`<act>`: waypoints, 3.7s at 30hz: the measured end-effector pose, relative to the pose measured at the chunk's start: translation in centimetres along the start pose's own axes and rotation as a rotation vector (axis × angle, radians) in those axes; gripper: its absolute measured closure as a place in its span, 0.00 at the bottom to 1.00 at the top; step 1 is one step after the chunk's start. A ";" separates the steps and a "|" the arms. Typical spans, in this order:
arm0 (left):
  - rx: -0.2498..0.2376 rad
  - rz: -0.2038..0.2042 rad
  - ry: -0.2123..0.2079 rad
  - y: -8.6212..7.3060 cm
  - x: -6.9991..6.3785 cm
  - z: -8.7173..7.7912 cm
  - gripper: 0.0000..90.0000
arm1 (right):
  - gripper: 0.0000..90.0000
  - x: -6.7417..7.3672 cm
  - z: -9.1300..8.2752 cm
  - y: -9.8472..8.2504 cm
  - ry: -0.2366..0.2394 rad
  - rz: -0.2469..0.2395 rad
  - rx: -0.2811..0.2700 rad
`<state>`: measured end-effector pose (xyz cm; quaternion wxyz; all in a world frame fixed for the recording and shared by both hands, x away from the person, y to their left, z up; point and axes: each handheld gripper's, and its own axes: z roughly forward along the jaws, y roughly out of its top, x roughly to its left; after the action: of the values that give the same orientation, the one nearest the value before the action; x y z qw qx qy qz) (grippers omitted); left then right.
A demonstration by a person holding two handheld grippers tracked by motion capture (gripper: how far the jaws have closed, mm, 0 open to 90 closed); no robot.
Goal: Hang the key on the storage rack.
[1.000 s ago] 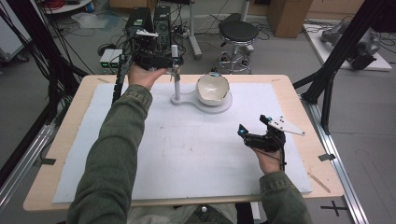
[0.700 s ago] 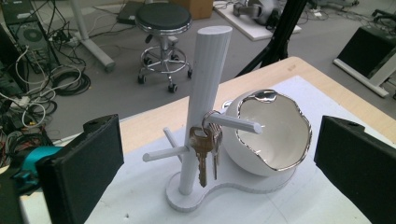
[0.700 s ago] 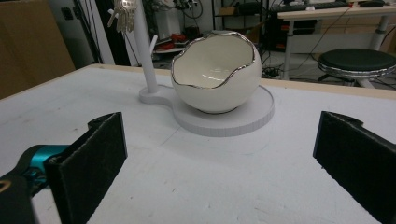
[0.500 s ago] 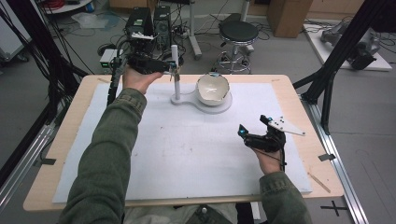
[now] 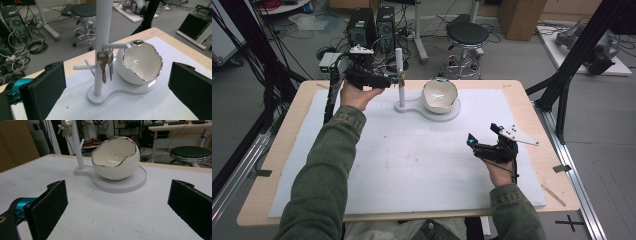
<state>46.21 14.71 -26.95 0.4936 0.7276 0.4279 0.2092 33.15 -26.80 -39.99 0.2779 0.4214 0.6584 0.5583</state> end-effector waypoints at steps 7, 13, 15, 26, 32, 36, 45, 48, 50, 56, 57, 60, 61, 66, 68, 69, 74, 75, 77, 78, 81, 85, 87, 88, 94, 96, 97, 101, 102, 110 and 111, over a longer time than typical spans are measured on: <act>-0.004 -0.006 -0.001 -1.4 0.2 -0.7 0.03 | 0.02 0.0 0.0 0.0 -0.001 -0.003 0.000; 0.000 -0.010 0.009 -2.5 0.6 -1.5 0.03 | 0.02 0.0 0.0 0.0 -0.002 -0.011 0.001; -0.002 -0.015 0.014 -3.1 1.0 -1.9 0.03 | 0.02 0.0 0.0 0.0 -0.003 -0.009 0.001; 0.000 -0.034 0.038 -5.1 2.5 -3.4 0.03 | 0.02 0.0 0.0 0.0 -0.006 -0.005 0.004; -0.016 -0.029 0.050 -6.1 2.6 -4.6 0.03 | 0.02 0.0 0.0 0.0 -0.006 -0.006 0.004; -0.031 -0.023 0.057 -6.8 2.5 -5.3 0.03 | 0.02 0.0 0.0 0.0 -0.005 -0.005 0.004; -0.038 -0.065 0.110 -9.4 4.3 -7.0 0.03 | 0.02 0.1 0.0 0.0 -0.005 -0.009 0.007; -0.043 -0.083 0.128 -10.1 4.9 -7.7 0.03 | 0.02 0.0 0.0 0.0 -0.006 -0.011 0.003; -0.053 -0.096 0.134 -10.6 5.2 -8.1 0.03 | 0.02 0.1 0.0 0.0 -0.005 -0.004 0.009; -0.071 -0.093 0.149 -11.9 5.3 -9.1 0.03 | 0.02 0.1 0.0 -0.1 -0.004 -0.009 0.008; -0.073 -0.092 0.155 -12.2 5.3 -9.3 0.03 | 0.02 0.2 0.0 -0.1 -0.003 -0.007 0.010; -0.080 -0.094 0.170 -12.8 5.4 -9.6 0.03 | 0.02 0.2 0.0 -0.1 -0.002 -0.007 0.011; -0.081 -0.096 0.189 -13.3 5.5 -10.0 0.03 | 0.02 0.2 0.0 -0.1 -0.003 -0.006 0.010; -0.096 -0.110 0.215 -14.6 5.8 -11.0 0.03 | 0.02 0.2 0.0 -0.1 -0.003 -0.008 0.009; -0.103 -0.110 0.235 -15.2 5.9 -11.5 0.03 | 0.02 0.1 0.1 -0.1 -0.002 -0.012 0.008; -0.103 -0.110 0.235 -15.2 5.9 -11.5 0.03 | 0.02 0.1 0.1 -0.1 -0.002 -0.012 0.008; -0.143 -0.126 0.297 -16.7 6.3 -12.7 0.03 | 0.02 0.3 0.0 -0.1 -0.005 0.000 0.013; -0.143 -0.126 0.297 -16.7 6.3 -12.7 0.03 | 0.02 0.3 0.0 -0.1 -0.005 -0.003 0.013; -0.155 -0.138 0.323 -17.6 6.5 -13.1 0.03 | 0.02 0.3 0.0 -0.1 -0.006 -0.001 0.013; -0.154 -0.146 0.332 -17.9 6.6 -13.3 0.03 | 0.02 0.3 -0.1 -0.1 -0.006 0.000 0.013; -0.154 -0.157 0.357 -18.6 6.7 -13.6 0.03 | 0.02 0.2 -0.1 -0.1 -0.007 -0.004 0.013; -0.185 -0.171 0.416 -20.0 6.8 -14.4 0.03 | 0.02 0.0 -0.2 -0.1 -0.012 0.008 0.004; -0.192 -0.172 0.429 -20.1 6.8 -14.6 0.03 | 0.02 0.0 -0.2 -0.1 -0.014 0.011 0.005; -0.206 -0.175 0.441 -20.3 6.8 -14.8 0.03 | 0.02 0.0 -0.3 -0.1 -0.019 0.017 0.007; -0.239 -0.191 0.498 -21.5 7.3 -15.6 0.03 | 0.02 0.0 -0.5 -0.3 -0.034 0.027 -0.003; -0.247 -0.193 0.506 -21.6 7.3 -15.8 0.03 | 0.02 0.0 -0.8 -0.3 -0.035 0.031 -0.009; -0.254 -0.193 0.510 -21.7 7.4 -16.0 0.03 | 0.02 0.0 -0.9 -0.3 -0.039 0.038 -0.011; -0.282 -0.196 0.529 -22.3 7.2 -16.5 0.03 | 0.02 -0.4 -1.5 -0.6 -0.047 0.073 -0.025; -0.301 -0.196 0.546 -22.5 7.3 -16.8 0.03 | 0.02 -0.6 -1.7 -0.7 -0.055 0.089 -0.029; -0.338 -0.180 0.574 -22.7 6.9 -17.1 0.03 | 0.02 -1.3 -2.5 -0.8 -0.113 0.142 -0.058; -0.339 -0.173 0.575 -22.7 6.9 -17.1 0.03 | 0.02 -1.3 -2.4 -0.8 -0.116 0.138 -0.060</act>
<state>28.09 32.98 -40.86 0.4826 0.5075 0.5687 0.4314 31.53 -29.14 -40.39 0.2887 0.4889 0.5936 0.5703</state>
